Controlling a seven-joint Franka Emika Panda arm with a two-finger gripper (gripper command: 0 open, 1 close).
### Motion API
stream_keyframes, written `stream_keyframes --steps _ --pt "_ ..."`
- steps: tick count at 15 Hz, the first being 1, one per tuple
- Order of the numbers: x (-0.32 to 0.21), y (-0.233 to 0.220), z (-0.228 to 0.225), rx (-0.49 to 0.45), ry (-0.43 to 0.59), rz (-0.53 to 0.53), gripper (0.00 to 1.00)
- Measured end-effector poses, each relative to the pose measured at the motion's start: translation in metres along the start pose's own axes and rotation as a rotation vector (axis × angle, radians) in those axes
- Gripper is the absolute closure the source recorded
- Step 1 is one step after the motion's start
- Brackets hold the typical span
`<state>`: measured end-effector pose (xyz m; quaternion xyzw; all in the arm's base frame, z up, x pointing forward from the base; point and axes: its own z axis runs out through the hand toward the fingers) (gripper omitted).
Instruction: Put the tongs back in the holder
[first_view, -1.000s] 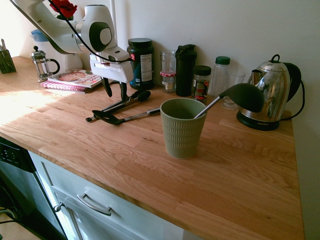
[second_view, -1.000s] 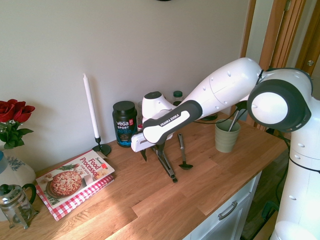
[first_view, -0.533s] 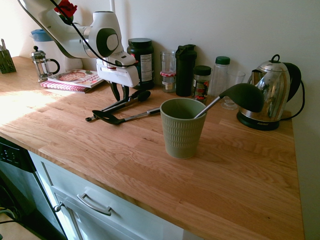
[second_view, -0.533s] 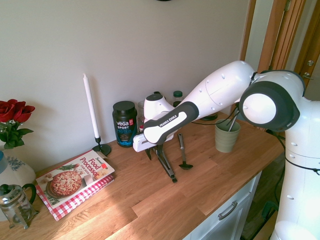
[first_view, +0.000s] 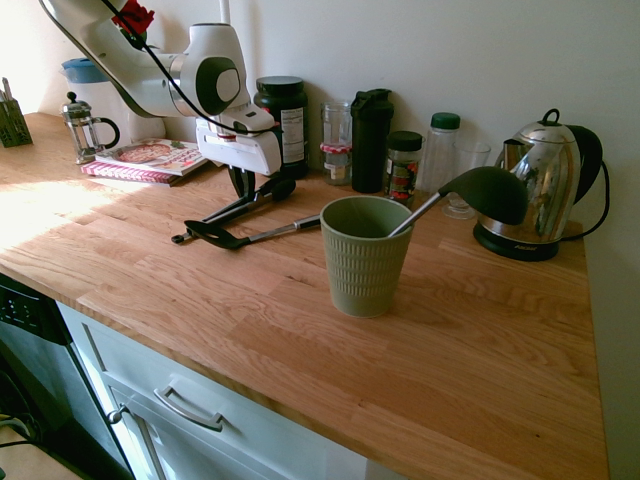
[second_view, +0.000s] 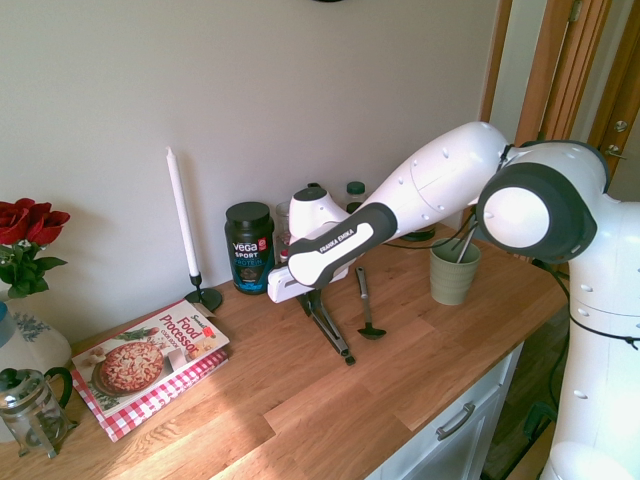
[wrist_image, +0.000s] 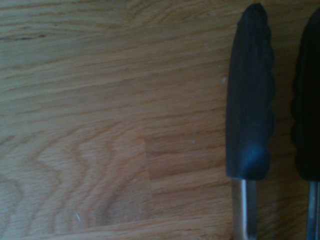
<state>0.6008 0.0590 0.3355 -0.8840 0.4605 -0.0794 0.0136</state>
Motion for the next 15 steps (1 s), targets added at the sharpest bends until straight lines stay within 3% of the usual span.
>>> stream_keyframes --steps 3,6,11,15 --pt "0.001 -0.001 -0.003 0.008 -0.002 0.008 1.00" --pt "0.011 -0.005 -0.038 0.059 0.021 0.022 1.00" --pt "0.022 0.015 -0.153 0.137 0.085 0.039 1.00" --pt "0.052 0.070 -0.275 0.190 0.281 0.142 1.00"
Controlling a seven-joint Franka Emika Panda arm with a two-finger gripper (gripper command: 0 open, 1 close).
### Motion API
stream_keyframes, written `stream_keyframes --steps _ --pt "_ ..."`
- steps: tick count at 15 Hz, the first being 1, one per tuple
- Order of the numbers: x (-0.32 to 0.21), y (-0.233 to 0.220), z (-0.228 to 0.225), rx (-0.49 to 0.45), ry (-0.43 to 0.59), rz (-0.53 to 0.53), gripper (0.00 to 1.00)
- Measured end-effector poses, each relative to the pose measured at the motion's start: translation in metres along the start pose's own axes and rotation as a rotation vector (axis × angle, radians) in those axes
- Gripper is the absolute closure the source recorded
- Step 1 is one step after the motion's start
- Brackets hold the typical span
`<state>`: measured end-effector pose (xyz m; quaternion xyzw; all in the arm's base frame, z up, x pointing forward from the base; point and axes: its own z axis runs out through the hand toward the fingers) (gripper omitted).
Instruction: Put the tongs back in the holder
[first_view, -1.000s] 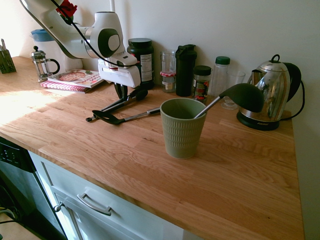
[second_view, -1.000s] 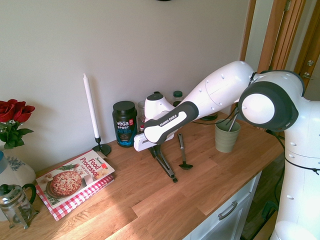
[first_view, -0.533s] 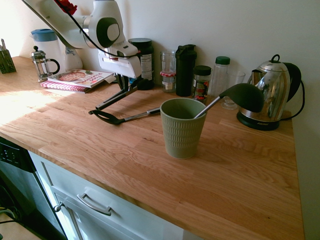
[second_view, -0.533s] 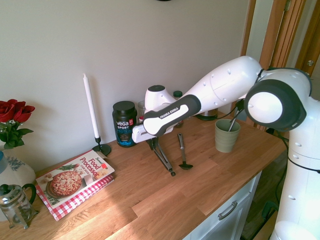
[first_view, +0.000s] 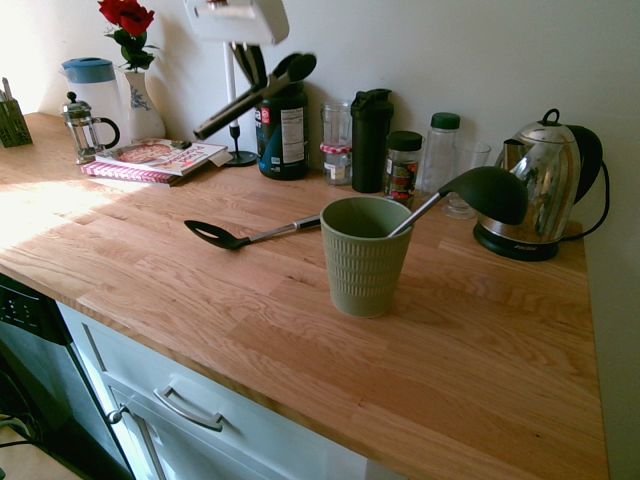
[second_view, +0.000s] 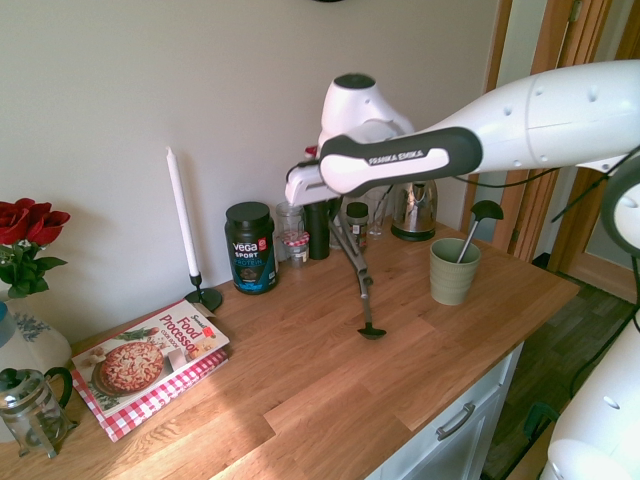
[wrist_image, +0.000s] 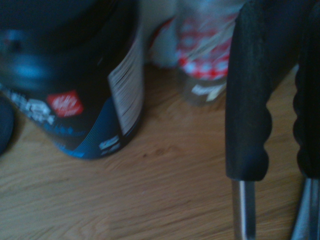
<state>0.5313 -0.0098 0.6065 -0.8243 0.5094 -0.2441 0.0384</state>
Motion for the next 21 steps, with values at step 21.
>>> stream_keyframes --steps 21 --pt "0.125 0.170 0.095 -0.104 0.706 0.407 1.00"
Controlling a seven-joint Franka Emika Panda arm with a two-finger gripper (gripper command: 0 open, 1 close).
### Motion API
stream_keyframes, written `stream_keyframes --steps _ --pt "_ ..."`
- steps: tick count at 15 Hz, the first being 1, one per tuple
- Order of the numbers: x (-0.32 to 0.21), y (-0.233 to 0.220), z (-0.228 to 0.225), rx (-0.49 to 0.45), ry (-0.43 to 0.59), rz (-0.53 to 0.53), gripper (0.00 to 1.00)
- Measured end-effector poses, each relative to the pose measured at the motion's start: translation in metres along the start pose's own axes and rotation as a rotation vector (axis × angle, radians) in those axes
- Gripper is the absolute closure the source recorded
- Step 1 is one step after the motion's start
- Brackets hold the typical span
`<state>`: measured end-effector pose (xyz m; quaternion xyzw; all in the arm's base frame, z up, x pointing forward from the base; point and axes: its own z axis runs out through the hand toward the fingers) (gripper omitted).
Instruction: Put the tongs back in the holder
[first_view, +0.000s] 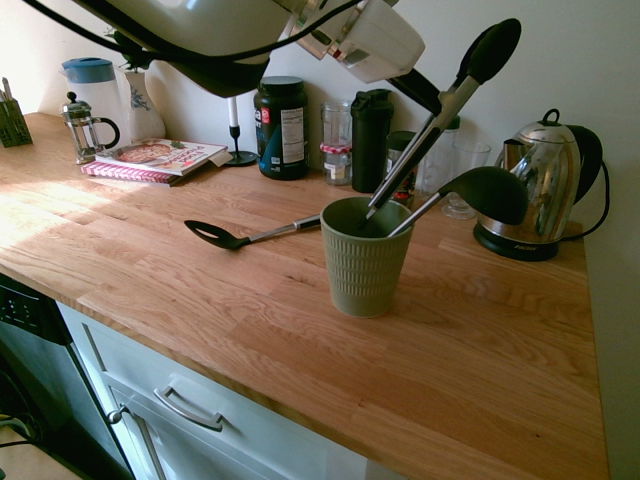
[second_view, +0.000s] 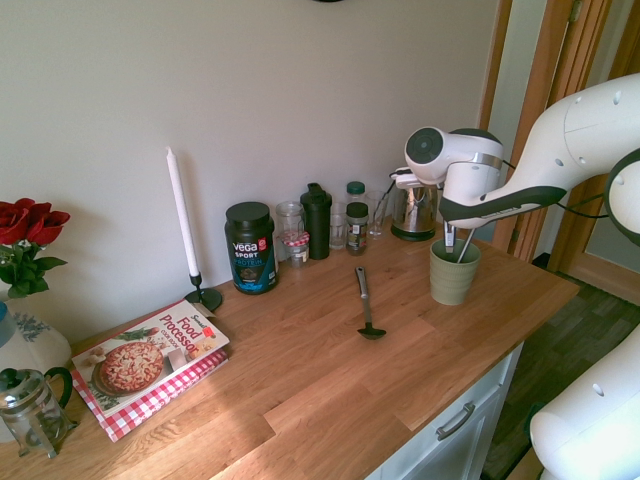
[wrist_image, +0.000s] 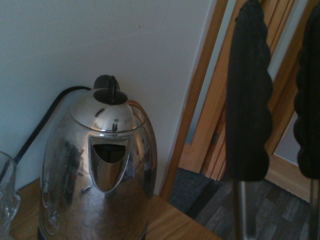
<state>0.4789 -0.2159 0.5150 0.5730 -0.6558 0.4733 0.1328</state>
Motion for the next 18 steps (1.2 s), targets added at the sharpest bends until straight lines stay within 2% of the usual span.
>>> stream_keyframes --steps 3,4,13,18 --pt "-0.011 0.012 0.008 -0.005 -0.018 -0.003 1.00" --pt "-0.017 0.015 0.011 -0.008 -0.022 -0.001 0.00" --pt "-0.041 0.038 0.034 -0.063 -0.060 -0.009 0.00" --pt "-0.028 0.037 0.027 -0.046 -0.059 0.018 0.00"
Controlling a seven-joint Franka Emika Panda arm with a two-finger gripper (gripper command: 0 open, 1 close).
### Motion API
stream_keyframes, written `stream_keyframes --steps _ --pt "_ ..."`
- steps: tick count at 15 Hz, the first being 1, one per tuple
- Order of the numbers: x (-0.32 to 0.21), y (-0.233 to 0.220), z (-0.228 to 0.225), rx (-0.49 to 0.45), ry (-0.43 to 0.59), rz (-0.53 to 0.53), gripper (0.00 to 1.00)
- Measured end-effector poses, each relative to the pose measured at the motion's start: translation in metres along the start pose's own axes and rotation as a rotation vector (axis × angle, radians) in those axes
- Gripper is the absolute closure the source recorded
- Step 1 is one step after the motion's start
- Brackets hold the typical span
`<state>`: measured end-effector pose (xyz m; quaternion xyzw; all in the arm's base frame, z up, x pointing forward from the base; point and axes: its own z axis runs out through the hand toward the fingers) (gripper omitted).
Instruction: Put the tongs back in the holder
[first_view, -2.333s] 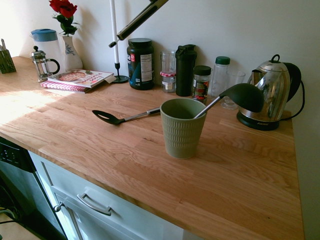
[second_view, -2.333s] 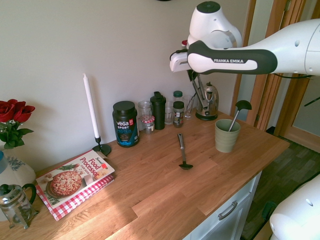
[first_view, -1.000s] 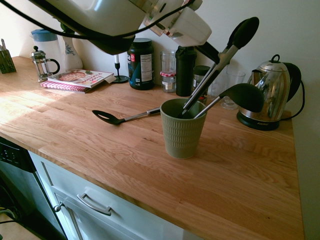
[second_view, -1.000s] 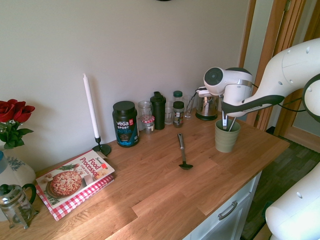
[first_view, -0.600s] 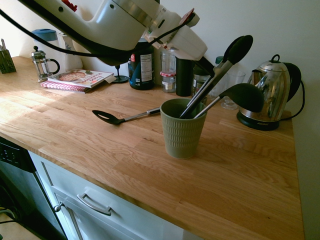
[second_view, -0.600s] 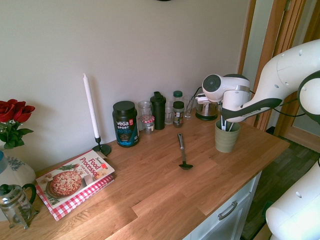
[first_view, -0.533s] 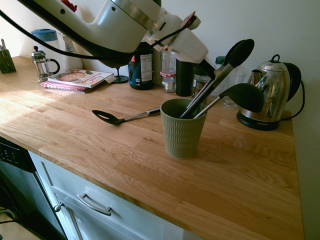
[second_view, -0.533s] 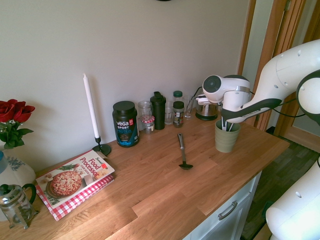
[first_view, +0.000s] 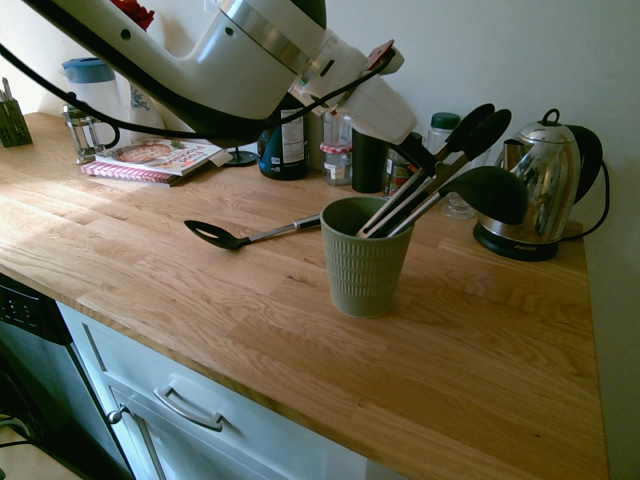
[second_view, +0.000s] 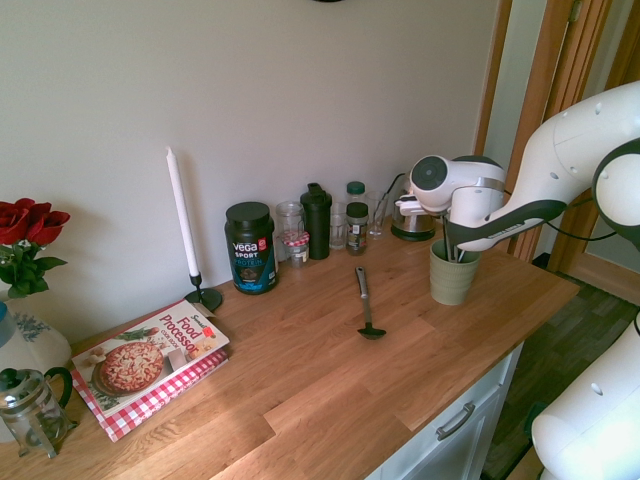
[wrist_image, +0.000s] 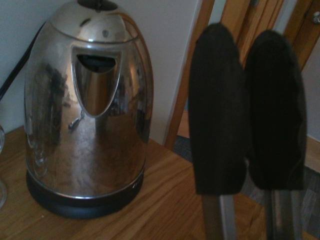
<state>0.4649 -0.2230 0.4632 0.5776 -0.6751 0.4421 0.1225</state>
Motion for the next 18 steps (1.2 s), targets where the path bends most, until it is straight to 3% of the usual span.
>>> stream_keyframes --steps 4,7,12,18 --pt "0.036 -0.016 -0.056 0.074 -0.032 0.029 0.00" --pt "0.034 -0.024 -0.122 0.130 -0.157 -0.002 0.00" --pt "-0.074 -0.003 -0.188 0.087 -0.477 -0.178 0.00" --pt "-0.107 0.030 -0.193 0.012 -0.776 -0.485 0.00"
